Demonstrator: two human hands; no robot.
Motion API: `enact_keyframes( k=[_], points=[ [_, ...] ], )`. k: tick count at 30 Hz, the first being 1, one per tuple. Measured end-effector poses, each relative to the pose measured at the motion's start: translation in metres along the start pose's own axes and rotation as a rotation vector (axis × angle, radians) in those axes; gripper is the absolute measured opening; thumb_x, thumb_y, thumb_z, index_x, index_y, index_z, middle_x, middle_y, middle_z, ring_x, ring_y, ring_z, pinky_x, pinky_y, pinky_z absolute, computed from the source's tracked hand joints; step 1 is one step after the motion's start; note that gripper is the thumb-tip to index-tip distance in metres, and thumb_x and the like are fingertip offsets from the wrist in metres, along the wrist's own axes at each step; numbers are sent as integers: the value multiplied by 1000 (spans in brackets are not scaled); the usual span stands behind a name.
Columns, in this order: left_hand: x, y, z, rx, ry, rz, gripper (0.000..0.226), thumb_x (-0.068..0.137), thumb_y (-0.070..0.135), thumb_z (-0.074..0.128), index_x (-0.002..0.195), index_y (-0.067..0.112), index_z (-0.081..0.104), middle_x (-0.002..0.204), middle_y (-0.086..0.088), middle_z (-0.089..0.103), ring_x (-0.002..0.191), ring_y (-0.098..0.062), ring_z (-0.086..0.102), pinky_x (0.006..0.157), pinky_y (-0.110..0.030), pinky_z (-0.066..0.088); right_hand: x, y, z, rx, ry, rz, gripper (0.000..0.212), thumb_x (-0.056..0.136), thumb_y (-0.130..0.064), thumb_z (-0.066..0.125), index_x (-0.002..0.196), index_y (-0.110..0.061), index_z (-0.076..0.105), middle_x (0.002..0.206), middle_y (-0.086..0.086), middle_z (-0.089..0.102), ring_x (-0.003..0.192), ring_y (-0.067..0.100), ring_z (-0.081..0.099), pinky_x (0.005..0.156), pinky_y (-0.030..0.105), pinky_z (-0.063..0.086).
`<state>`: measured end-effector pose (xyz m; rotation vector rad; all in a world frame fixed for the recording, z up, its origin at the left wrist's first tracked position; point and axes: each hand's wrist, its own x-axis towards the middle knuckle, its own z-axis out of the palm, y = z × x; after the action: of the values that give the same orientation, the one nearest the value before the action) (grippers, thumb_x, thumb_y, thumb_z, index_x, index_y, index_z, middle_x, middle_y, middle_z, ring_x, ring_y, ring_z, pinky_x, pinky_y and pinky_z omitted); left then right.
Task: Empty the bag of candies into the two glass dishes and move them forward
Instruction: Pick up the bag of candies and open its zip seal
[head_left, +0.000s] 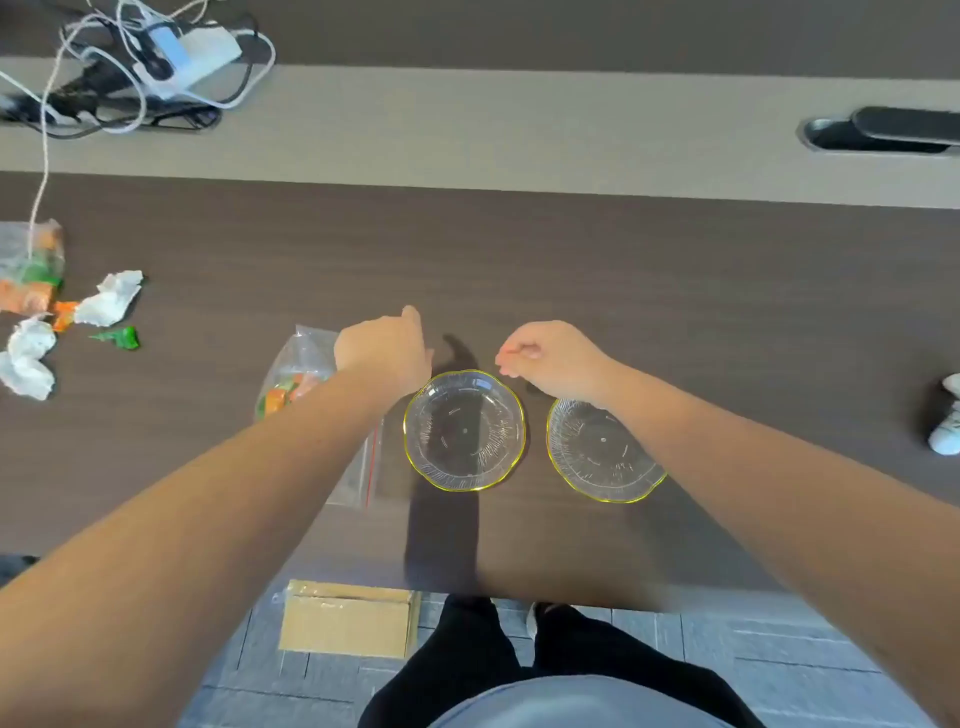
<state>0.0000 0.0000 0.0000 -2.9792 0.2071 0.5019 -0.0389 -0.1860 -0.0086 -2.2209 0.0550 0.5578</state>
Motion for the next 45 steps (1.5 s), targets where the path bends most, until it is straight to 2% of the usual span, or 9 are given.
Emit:
enact_keyframes(
  k=[5,9,15,18,20,25,32,38,45],
  points=[
    [0,-10,7,48,-81,-70,53,88,48,45,121,7,40,105,-10,65,98,-33,61,64,-33,39,-1,6,18,-31,-58,11,19,87,-21,58,88,-9,72,95,4,71,99,20,61,82,28,43],
    [1,-21,11,65,-121,-71,46,88,47,49,113,9,52,105,-9,67,97,-31,63,66,-32,41,1,9,27,-20,-53,13,19,87,-20,58,85,-7,72,89,2,69,91,19,61,69,13,40],
    [-3,-36,31,-21,-129,-84,51,87,53,46,119,13,49,102,-5,67,95,-29,64,65,-31,42,7,9,43,53,-96,80,20,87,-23,59,84,-7,71,87,8,73,79,24,65,74,30,50],
    [-8,-42,43,-115,-100,-117,49,88,51,43,120,13,46,106,-5,67,101,-29,62,67,-32,40,11,2,58,168,-179,166,22,89,-24,59,92,-5,69,85,4,70,70,13,61,64,21,50],
    [-13,-44,50,-175,-92,-138,42,91,45,41,115,12,49,109,-7,66,103,-30,61,76,-35,41,16,-2,75,244,-283,236,31,91,-28,57,104,-1,66,91,6,69,79,15,64,71,24,56],
    [-16,-51,58,-487,-53,-204,20,91,32,43,82,14,47,87,-8,64,86,-30,58,70,-31,38,26,-29,115,609,-446,393,38,96,-26,51,119,4,54,118,24,63,99,30,63,82,29,54],
    [-16,-58,54,-1212,-234,-325,33,85,26,59,57,17,44,59,-2,50,57,-20,48,56,-25,40,38,-54,145,936,-458,432,12,93,-1,50,91,-6,61,82,5,67,77,16,64,73,23,51],
    [-26,-74,56,-809,-222,-252,40,80,46,60,56,15,51,48,2,56,53,-18,55,60,-27,46,36,-47,125,750,-445,313,18,90,-8,57,74,-14,61,76,4,69,72,13,68,59,18,42],
    [-30,-70,60,-1128,-256,-261,30,73,33,72,68,5,67,76,-20,74,74,-29,72,80,-42,59,30,-50,120,477,-334,185,5,82,-12,69,78,-10,67,63,2,63,41,2,47,43,15,32]
  ],
)
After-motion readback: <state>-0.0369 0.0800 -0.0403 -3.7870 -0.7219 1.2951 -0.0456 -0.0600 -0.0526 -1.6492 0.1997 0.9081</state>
